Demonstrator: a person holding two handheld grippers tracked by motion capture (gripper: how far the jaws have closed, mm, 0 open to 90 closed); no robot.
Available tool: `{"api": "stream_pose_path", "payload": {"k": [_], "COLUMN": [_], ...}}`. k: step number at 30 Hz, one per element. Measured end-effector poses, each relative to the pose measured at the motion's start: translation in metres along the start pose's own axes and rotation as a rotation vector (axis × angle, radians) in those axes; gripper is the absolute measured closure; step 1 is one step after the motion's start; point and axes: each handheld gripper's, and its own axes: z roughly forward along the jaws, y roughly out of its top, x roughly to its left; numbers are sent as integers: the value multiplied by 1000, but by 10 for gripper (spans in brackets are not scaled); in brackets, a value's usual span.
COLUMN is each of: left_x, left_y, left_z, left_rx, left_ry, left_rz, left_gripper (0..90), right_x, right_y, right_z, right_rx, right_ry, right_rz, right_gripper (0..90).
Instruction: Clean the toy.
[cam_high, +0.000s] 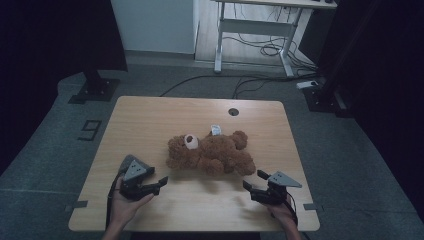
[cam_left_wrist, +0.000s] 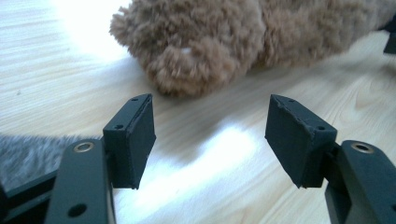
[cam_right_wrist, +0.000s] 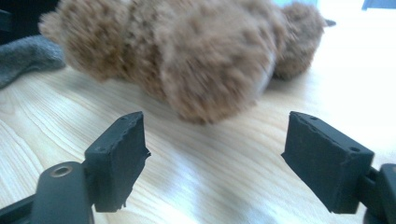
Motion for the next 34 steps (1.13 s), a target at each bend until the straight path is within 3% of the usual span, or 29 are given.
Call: {"api": "stream_pose_path", "payload": {"k": [6, 12, 18, 25, 34], "left_x": [16, 26, 25, 22, 22], "left_y": [-13, -18, -18, -20, -19], "left_z": [-10, -14, -13, -5, -7], "left_rx": [-5, -9, -4, 34, 23], "left_ry": [25, 34, 35, 29, 24], "left_rz": [-36, -63, -59, -42, -47], "left_gripper": [337, 339, 341, 342, 341], "right_x": [-7, -10, -9, -12, -11], "right_y": [-6, -7, -7, -6, -6], "right_z": [0, -2, 0, 0, 0], "right_rx": [52, 62, 77, 77, 83], "right_ry": [-11, -16, -12, -14, -15], "right_rz": [1, 15, 3, 15, 9], "right_gripper": [237, 242, 251, 252, 251]}}
